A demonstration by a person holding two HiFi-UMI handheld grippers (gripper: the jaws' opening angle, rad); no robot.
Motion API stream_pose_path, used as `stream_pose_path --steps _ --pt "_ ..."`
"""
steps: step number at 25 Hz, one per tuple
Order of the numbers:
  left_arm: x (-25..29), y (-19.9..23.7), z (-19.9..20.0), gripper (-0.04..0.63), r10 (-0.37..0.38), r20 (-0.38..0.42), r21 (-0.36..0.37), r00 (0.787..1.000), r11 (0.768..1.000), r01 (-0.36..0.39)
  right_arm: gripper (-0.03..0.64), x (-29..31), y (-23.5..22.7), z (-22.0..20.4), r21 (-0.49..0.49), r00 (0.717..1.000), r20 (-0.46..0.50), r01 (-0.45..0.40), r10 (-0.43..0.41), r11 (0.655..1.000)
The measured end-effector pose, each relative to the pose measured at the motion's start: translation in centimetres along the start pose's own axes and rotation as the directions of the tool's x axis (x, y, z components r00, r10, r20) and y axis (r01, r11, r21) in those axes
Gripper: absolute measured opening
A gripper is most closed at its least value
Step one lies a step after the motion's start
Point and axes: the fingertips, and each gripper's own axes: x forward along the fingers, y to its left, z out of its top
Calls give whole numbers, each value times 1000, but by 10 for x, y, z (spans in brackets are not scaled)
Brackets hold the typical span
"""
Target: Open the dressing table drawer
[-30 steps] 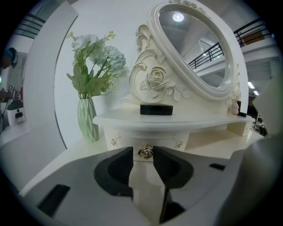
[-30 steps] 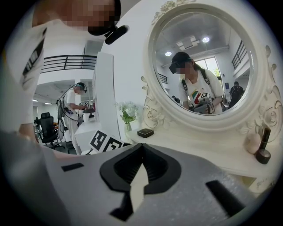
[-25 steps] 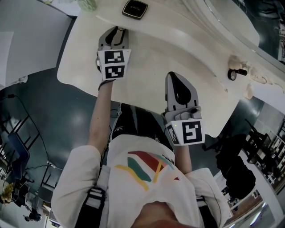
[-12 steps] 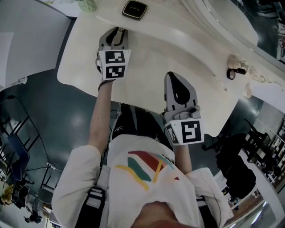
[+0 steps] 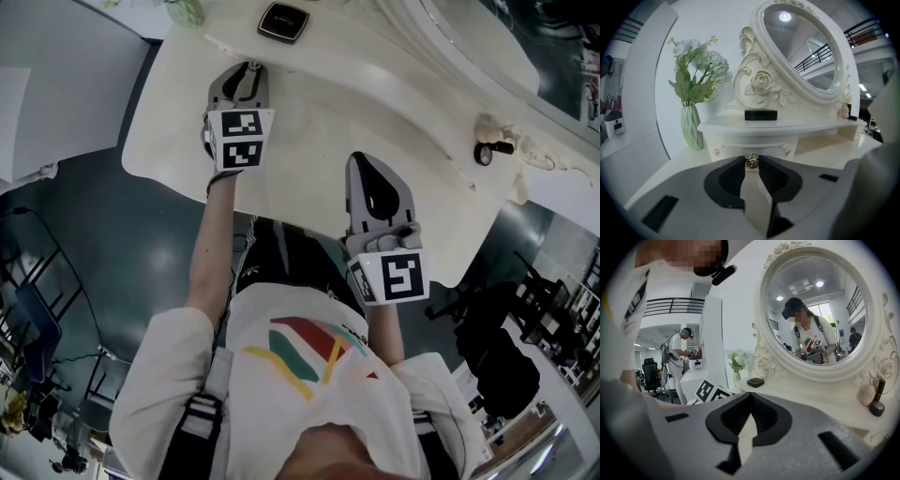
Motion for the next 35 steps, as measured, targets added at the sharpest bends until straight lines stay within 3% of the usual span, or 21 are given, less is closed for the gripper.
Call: stream_pose_path --steps 10,35 --pt "-12 1 -7 87 7 -9 5 1000 1000 -7 0 -8 3 3 36 1000 12 -1 1 999" --pt "-34 -1 -22 87 4 -35 -4 999 1000 -4 0 -25 11 16 -7 999 31 6 -5 1000"
